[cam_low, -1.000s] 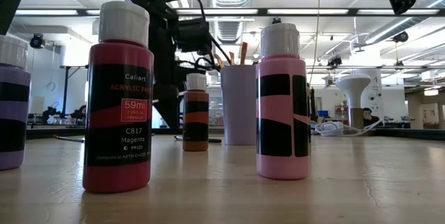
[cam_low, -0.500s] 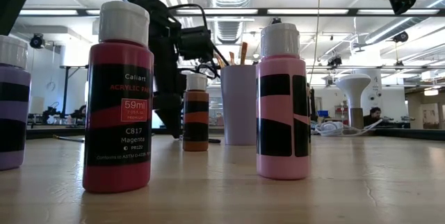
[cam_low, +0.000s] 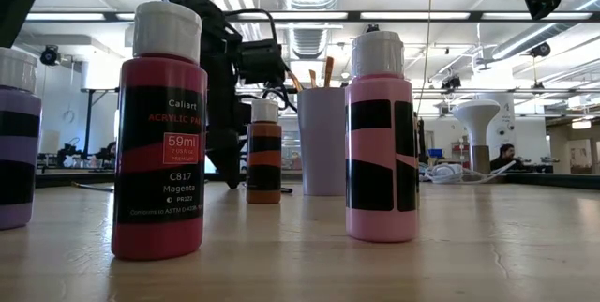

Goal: Pick & Place Paint Supplies
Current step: Put the silver paint brush into the purple cup

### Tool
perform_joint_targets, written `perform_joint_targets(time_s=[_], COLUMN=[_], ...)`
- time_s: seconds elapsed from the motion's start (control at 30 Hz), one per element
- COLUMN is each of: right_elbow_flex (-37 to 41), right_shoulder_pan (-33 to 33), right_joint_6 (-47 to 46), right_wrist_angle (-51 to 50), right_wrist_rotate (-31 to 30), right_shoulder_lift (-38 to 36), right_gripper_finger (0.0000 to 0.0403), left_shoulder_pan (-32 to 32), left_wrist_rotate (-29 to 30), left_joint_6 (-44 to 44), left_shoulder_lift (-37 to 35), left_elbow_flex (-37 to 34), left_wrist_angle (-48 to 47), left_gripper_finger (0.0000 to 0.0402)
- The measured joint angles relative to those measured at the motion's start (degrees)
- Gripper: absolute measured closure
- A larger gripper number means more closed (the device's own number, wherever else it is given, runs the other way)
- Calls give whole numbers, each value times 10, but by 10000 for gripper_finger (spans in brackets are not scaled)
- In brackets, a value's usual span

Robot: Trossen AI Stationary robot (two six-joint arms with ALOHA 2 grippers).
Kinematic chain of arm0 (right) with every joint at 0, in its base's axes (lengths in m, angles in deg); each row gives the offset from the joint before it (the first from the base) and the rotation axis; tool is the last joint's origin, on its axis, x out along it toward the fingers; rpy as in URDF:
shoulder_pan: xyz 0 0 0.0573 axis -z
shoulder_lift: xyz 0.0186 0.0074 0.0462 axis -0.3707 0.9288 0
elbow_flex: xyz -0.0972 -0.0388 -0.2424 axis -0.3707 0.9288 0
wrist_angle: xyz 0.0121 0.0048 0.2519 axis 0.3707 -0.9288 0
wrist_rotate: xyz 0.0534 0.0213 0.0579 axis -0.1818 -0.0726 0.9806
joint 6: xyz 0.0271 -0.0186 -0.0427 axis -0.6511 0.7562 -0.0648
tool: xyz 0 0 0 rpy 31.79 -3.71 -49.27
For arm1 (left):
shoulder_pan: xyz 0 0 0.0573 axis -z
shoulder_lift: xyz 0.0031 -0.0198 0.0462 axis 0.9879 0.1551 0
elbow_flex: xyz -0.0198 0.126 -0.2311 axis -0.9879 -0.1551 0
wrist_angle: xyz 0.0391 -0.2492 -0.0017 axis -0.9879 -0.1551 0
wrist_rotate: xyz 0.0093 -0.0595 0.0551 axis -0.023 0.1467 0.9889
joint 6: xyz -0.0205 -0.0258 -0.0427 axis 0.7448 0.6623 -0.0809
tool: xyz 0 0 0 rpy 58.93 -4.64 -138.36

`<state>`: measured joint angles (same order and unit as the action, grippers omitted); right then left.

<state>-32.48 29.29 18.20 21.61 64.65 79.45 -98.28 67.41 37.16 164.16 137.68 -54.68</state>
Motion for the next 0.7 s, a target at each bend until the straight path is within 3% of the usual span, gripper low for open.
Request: perform_joint_targets(time_s=[0.23, 0.7], right_elbow_flex=[0, 0], right_shoulder_pan=[0, 0], right_joint_6=[1, 1], right_wrist_angle=[0, 0], right_wrist_rotate=[0, 0], right_shoulder_lift=[0, 0], right_gripper_finger=[394, 394], left_shoulder_pan=[2, 2], left_wrist_rotate=[31, 25], left_joint_6=[-54, -91], left_shoulder_lift=[0, -1], left_elbow_flex=[4, 14], left_wrist_angle=[-20, 9], left_gripper_finger=[319, 319])
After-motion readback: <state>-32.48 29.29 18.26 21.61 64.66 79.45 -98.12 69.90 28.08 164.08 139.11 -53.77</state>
